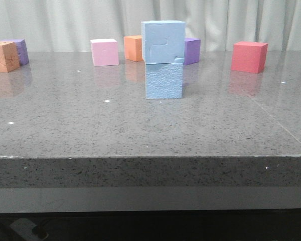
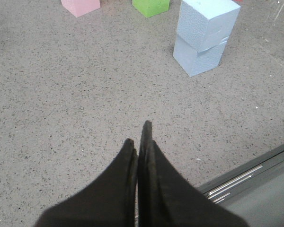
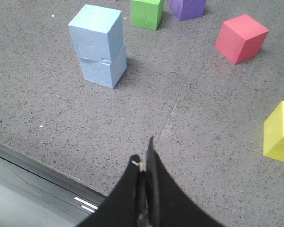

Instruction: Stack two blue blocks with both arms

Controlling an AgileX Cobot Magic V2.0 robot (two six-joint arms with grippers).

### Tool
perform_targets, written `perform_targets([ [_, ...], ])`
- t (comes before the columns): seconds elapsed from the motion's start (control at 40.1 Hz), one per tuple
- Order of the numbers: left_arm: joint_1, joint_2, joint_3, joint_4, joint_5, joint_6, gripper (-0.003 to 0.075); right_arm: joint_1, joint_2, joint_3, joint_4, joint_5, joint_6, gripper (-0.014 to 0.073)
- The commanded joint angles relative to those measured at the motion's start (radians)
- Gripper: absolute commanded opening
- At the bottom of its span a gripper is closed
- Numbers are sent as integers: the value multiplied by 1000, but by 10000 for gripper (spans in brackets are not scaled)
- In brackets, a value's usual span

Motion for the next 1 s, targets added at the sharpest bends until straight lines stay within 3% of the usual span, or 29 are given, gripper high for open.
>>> perform_targets([
  [0.0, 0, -4, -27, 9, -76, -7, -20, -5, 0, -33, 8, -69, 0, -119],
  [0.598, 1, -27, -10, 9, -81, -7, -20, -5, 0, -33, 8, -68, 0, -119],
  [0.748, 136, -99, 37, 4, -129, -7, -20, -5, 0, -33, 8, -66, 0, -119],
  [0.972, 396, -262, 234, -147, -276, -7, -20, -5, 0, -33, 8, -66, 0, -119],
])
